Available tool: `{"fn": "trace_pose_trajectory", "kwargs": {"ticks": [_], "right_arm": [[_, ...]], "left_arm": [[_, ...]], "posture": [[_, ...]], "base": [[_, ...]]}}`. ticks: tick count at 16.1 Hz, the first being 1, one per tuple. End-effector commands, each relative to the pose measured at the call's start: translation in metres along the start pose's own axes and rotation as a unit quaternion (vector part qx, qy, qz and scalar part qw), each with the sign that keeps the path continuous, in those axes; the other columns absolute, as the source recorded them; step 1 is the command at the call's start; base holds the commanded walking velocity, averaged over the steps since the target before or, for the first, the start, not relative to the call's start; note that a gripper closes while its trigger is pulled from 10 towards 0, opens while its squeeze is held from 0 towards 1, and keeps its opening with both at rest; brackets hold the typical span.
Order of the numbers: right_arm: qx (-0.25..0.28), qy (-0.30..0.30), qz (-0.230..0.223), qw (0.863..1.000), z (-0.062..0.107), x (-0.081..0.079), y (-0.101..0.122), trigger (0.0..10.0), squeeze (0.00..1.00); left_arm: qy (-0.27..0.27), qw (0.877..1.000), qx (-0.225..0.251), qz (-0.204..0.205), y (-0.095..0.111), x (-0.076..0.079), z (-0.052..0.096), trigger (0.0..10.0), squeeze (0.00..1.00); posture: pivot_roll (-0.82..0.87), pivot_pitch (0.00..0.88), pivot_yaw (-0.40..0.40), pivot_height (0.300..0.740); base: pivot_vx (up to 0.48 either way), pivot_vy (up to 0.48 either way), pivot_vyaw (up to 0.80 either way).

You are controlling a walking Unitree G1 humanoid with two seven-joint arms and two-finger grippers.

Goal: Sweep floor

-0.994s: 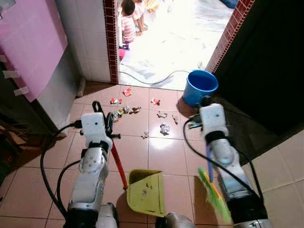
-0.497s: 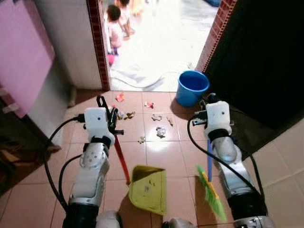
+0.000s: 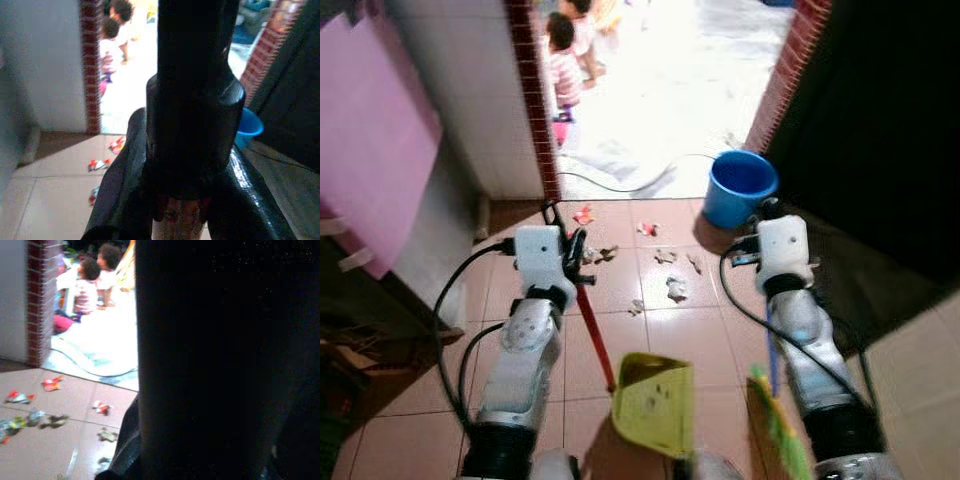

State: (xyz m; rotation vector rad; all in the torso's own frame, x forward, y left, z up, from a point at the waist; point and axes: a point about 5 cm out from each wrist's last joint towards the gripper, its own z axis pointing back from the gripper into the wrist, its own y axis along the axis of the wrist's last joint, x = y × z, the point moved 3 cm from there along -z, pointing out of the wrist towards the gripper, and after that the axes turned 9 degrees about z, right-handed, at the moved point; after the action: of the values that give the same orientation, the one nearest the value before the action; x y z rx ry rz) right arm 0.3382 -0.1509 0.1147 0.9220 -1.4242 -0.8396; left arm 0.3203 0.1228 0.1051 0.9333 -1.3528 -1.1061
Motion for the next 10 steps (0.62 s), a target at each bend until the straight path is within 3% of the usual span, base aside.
{"fn": "trace_pose_trajectory", "kwargs": {"ticks": [1,10], "right_arm": [[0.018,-0.008,-0.007,1.0,-0.0025,0.0009,0.0092,10.0,0.0],[0.007,-0.03,-0.02,0.999,0.0013,0.0005,0.006,10.0,0.0]], "left_arm": [[-0.009,1.0,0.013,-0.017,0.01,0.0027,-0.0021,10.0,0.0],[-0.036,0.998,-0.001,-0.043,0.0072,0.011,-0.0016,10.0,0.0]], "posture": [[-0.07,0.107,-0.029,0.74],[-0.07,0.136,0.002,0.74]], "base": [[0.315,0.0,0.0],[0.0,0.0,0.0]]}}
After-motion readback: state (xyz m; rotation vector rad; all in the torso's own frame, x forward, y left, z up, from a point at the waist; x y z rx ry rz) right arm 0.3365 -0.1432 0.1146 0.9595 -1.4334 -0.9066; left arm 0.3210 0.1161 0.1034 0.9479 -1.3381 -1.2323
